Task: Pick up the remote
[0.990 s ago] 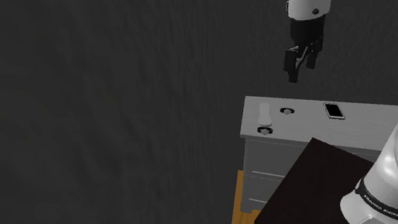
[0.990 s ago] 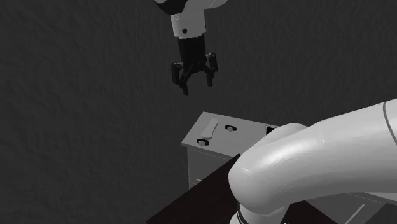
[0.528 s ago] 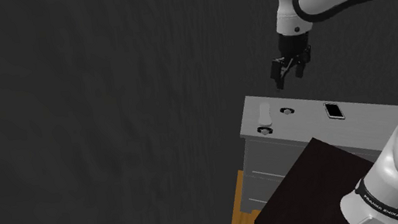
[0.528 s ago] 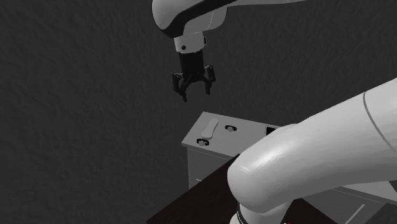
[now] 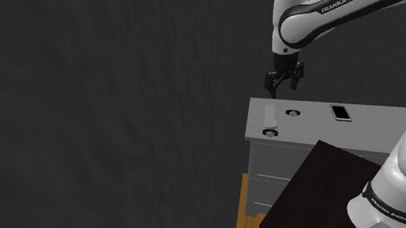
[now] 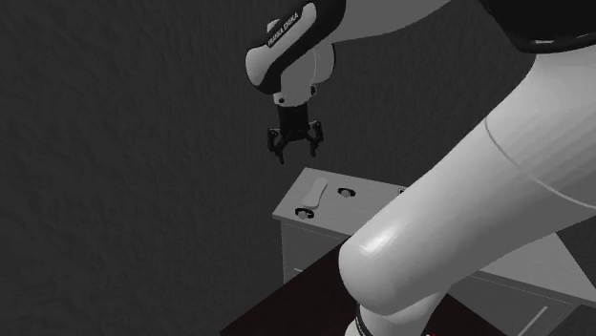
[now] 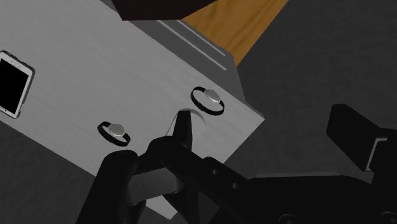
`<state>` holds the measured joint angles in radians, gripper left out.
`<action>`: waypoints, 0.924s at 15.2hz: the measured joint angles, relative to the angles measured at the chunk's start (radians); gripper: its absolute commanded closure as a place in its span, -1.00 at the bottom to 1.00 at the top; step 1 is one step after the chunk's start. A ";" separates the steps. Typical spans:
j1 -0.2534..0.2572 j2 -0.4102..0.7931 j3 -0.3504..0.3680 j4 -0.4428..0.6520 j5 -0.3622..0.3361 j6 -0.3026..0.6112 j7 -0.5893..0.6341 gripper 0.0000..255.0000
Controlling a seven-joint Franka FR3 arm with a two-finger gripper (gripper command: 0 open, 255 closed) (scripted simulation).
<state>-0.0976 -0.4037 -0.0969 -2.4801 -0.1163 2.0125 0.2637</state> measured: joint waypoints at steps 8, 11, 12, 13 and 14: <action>-0.053 0.279 -0.068 0.080 0.035 0.220 0.041 -1.00; -0.071 0.379 -0.091 0.111 0.064 0.296 0.047 -1.00; -0.077 0.420 -0.098 0.134 0.079 0.317 0.045 -1.00; -0.081 0.459 -0.101 0.155 0.094 0.335 0.049 -1.00; -0.086 0.495 -0.104 0.175 0.109 0.353 0.052 -1.00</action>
<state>-0.1837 0.0909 -0.2011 -2.3048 -0.0075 2.3652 0.3159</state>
